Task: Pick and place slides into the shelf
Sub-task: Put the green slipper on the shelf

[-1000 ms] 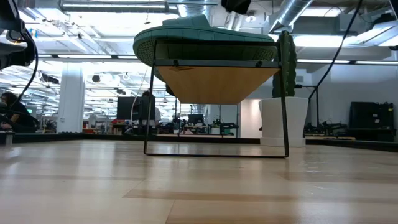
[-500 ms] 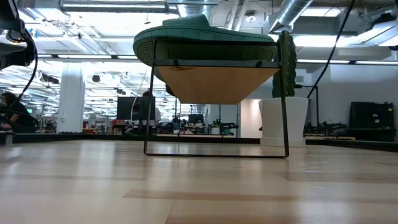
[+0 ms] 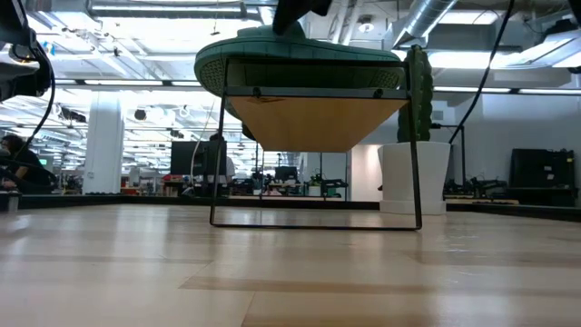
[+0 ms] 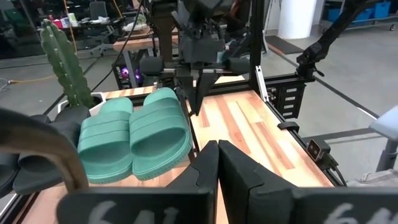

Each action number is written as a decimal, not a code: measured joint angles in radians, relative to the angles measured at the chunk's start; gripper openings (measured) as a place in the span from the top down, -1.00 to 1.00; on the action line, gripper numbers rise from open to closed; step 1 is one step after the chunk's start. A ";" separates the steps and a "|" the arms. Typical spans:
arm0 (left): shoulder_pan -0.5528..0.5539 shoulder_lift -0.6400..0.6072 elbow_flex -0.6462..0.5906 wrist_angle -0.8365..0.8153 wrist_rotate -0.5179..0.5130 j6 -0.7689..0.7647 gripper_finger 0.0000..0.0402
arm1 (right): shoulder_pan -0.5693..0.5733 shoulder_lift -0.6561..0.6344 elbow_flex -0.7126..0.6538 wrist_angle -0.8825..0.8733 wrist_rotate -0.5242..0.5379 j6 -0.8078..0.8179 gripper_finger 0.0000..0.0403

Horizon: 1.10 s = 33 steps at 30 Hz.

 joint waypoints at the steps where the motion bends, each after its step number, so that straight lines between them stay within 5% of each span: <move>1: 0.000 0.000 0.000 0.000 0.001 0.000 1.00 | 0.000 0.003 0.000 0.001 0.002 0.000 1.00; 33: 0.000 0.000 0.000 -0.006 0.003 -0.019 1.00 | -0.010 0.005 0.000 -0.049 0.122 -0.010 1.00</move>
